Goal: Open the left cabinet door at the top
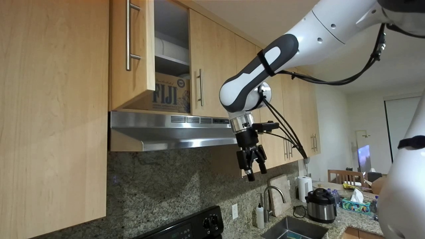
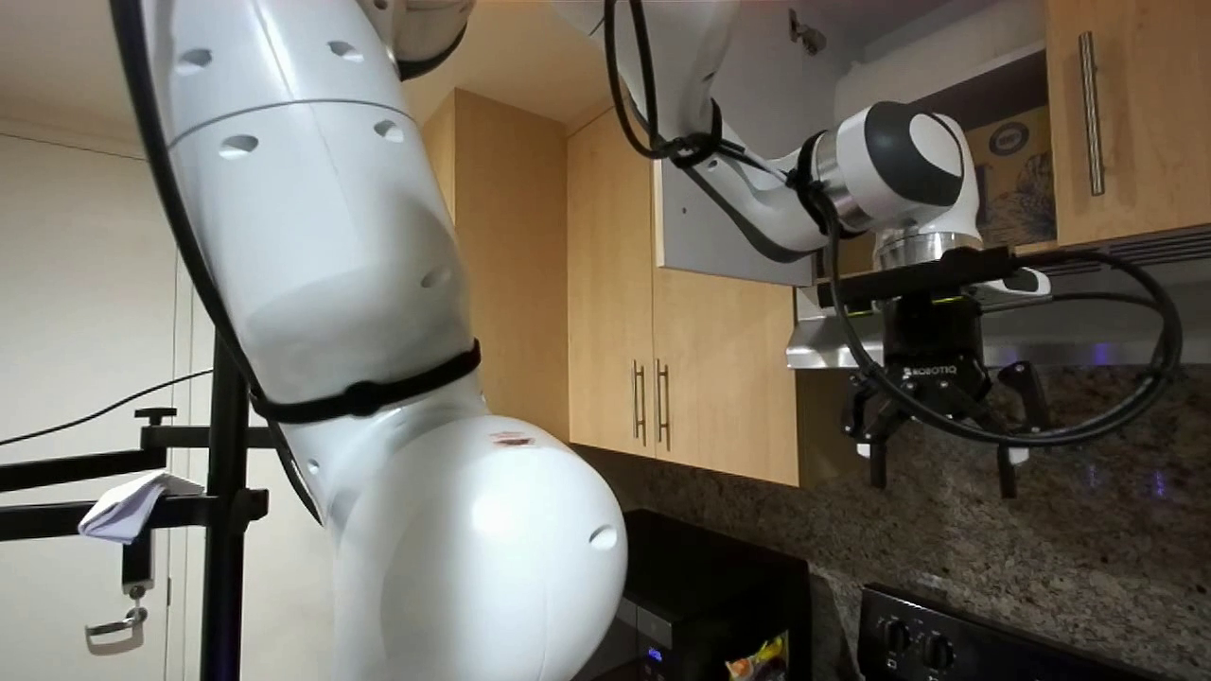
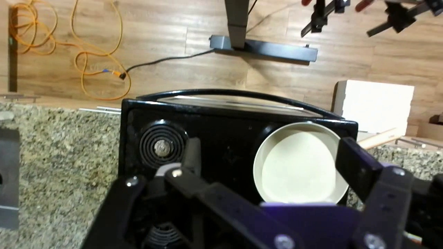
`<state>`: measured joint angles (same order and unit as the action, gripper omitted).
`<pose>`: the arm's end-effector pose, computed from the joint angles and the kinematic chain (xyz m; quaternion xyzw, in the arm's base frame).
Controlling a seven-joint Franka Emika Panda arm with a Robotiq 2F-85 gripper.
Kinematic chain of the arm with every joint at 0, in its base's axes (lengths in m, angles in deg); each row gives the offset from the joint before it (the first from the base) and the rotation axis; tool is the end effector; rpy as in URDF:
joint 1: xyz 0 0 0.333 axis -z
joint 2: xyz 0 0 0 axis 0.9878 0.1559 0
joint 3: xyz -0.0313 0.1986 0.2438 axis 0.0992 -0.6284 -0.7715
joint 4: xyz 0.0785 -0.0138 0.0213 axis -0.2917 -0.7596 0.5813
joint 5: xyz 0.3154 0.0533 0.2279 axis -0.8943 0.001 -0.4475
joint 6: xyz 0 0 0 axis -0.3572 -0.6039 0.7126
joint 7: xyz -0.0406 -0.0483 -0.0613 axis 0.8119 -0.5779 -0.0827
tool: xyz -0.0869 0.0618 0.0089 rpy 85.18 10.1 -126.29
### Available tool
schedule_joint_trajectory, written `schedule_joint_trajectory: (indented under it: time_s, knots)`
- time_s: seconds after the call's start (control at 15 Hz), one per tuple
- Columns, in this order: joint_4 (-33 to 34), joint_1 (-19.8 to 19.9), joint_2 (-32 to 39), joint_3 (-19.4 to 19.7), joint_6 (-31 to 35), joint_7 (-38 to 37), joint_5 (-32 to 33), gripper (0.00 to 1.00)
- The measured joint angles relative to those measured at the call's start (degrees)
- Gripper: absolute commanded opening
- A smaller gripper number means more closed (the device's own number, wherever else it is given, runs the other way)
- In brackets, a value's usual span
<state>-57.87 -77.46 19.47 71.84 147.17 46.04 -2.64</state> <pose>0.4107 -0.0849 0.4607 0.9910 0.0503 -0.1162 0.0428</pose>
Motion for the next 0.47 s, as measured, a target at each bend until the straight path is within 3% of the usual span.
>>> schedule_joint_trajectory:
  time_s: [0.2, 0.47]
  knots:
    - [1.95, 0.00, 1.55, 0.39, -5.36, 0.00, -1.75, 1.00]
    - [2.75, 0.00, 2.28, 0.52, -6.31, 0.00, -2.53, 1.00]
